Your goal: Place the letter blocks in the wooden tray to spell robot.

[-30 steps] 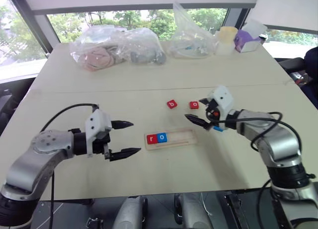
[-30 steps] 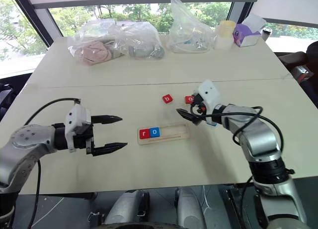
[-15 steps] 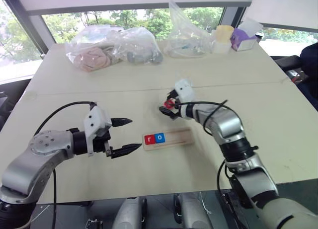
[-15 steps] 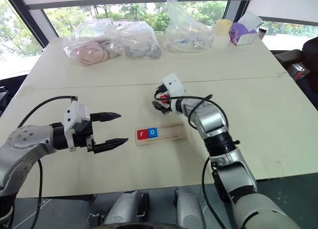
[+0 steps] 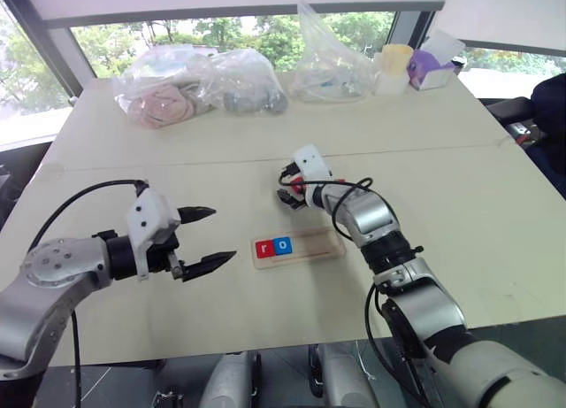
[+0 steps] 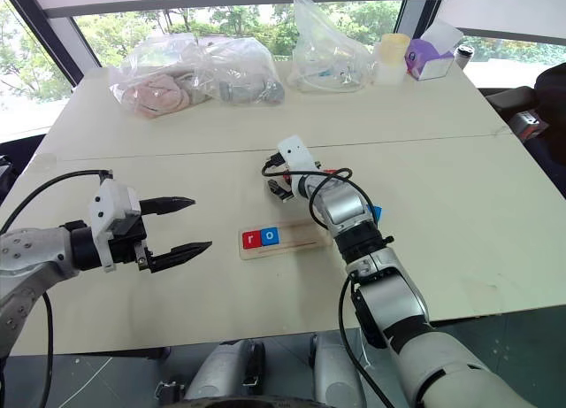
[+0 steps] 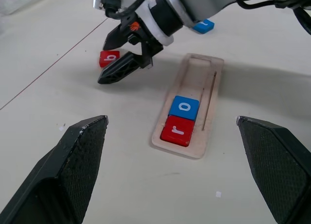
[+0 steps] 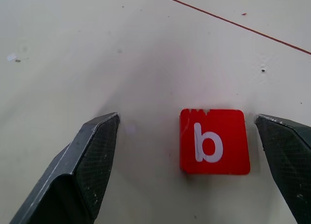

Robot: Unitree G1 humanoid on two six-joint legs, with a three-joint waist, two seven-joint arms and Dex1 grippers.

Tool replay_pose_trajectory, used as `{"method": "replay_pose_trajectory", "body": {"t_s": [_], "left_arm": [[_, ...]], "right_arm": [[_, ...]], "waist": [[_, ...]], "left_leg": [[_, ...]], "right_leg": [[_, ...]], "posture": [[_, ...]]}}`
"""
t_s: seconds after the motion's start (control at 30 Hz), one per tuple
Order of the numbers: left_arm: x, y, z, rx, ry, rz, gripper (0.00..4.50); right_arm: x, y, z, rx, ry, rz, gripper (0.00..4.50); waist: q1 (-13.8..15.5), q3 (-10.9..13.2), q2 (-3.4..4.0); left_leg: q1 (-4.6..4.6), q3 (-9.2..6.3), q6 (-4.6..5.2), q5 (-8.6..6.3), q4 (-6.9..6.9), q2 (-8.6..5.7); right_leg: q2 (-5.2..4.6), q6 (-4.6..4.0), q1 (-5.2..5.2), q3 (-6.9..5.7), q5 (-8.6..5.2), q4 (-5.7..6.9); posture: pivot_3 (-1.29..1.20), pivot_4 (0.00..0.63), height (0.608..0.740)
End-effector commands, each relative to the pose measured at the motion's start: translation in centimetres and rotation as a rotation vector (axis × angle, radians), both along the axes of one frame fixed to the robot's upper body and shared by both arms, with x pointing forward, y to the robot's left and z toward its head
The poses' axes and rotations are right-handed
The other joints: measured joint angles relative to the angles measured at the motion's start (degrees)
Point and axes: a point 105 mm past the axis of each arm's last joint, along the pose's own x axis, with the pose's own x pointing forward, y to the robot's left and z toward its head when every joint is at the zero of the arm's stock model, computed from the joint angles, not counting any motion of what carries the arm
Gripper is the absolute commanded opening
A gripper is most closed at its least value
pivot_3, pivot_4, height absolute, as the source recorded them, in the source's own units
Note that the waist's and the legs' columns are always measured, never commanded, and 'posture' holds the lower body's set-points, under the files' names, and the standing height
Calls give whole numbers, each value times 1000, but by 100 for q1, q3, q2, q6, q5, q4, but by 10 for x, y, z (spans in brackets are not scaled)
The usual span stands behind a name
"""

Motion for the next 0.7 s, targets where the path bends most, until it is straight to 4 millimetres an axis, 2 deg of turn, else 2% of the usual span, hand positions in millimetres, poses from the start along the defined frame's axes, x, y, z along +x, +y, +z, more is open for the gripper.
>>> {"method": "replay_pose_trajectory", "body": {"t_s": [0.03, 0.07, 0.17, 0.33, 0.47, 0.53, 0.6, 0.63, 0.7], "left_arm": [[-1, -1, 9, 6, -37, -5, 4421], [0, 0, 9, 8, -39, -4, 4421], [2, 0, 11, 11, -45, -1, 4500], [5, 0, 13, 13, -51, 0, 4500], [9, -2, 12, 7, -53, -7, 4500], [11, -5, 12, -1, -50, -16, 4500], [11, -7, 12, -9, -44, -32, 4500], [12, -9, 11, -11, -38, -43, 4500], [12, -12, 8, -10, -28, -60, 4500]], "right_arm": [[1, 5, 1, 30, 28, -4, 4500], [0, 6, -1, 31, 35, -6, 4500], [-4, 6, -8, 14, 66, -1, 3611], [-12, 3, -16, 18, 112, -17, 1180], [-21, 0, -18, 24, 137, -19, 1203], [-26, -5, -6, 33, 115, -17, 1203], [-32, -20, 16, 45, 66, -35, 1203], [-39, -34, 29, 49, 44, -58, 1203], [-54, -55, 43, 41, 20, -105, 1203]], "waist": [[0, -1, 0], [-1, -1, 1], [-2, -2, 1], [-1, -4, 2], [11, -5, 1], [17, -5, 2], [49, -3, 4], [51, -4, 3], [66, 0, 9]], "left_leg": [[0, 0, 0, 0, 0, 0], [0, 0, 0, 0, 0, 0], [3, 0, 0, 0, 0, 0], [4, 0, 0, 0, 0, 0], [4, -1, 0, 0, -1, 0], [4, -1, 0, 0, -1, -1], [2, -1, 0, 0, -1, -2], [-3, -2, 0, 0, -1, -3], [-12, -3, 0, 0, -1, -6]], "right_leg": [[0, 0, 1, 0, 0, 0], [0, 0, 0, 0, 0, 1], [1, -1, 1, 0, 1, 3], [2, -1, 2, 0, 1, 3], [3, -1, 3, -1, 1, 3], [2, -1, 4, -1, 1, 1], [2, -1, 4, -1, 1, 0], [2, 0, 1, -2, 1, -2], [0, -1, -4, -3, 0, -5]], "posture": [[0, 150, 725], [0, 150, 725], [0, 150, 725], [0, 150, 725], [0, 150, 725], [0, 150, 725], [0, 150, 725], [0, 150, 725], [0, 150, 725]]}}
